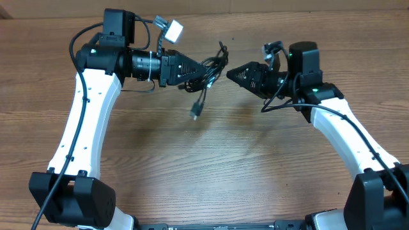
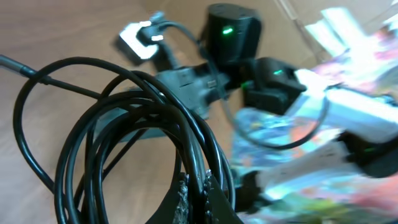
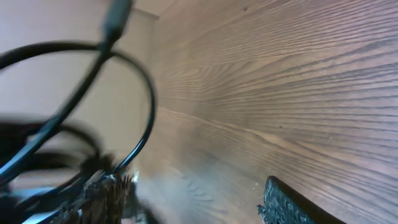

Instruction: Untangle cables

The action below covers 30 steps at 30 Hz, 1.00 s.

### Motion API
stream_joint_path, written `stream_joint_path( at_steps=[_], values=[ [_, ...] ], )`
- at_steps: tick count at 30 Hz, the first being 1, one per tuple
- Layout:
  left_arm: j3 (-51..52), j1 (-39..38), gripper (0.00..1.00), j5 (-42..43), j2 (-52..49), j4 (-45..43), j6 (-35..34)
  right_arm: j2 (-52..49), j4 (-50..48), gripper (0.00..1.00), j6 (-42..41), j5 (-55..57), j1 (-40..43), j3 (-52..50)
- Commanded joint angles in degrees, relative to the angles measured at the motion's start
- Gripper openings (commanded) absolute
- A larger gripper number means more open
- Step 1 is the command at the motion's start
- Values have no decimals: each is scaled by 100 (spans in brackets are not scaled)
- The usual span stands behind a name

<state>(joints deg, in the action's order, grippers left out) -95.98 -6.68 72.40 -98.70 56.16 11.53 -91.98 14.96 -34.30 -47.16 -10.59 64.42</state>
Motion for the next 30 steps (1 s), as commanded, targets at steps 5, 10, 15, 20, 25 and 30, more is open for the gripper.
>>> stream_joint_path(
  at_steps=[5, 10, 15, 20, 25, 30],
  values=[
    [-120, -136, 4, -1985, -31, -4, 1091, 173, -468, 70, -345, -1657, 184, 129],
    [-120, -426, 4, -2503, -31, -28, 1119, 173, -848, 74, -1016, -1790, 162, 129],
    [-120, -691, 4, -2592, -31, -173, 1115, 173, -892, 75, -1217, -1788, 155, 129],
    [-120, -852, 4, -2627, -28, -479, 798, 170, -887, 66, -1211, -1755, 74, 127],
    [-120, -885, 4, -2555, -31, -636, 603, 170, -885, 50, -1172, -1493, -164, 127],
    [-120, -885, 4, -2271, -31, -629, 605, 170, -859, 47, -1172, -1088, -339, 127]
  ],
)
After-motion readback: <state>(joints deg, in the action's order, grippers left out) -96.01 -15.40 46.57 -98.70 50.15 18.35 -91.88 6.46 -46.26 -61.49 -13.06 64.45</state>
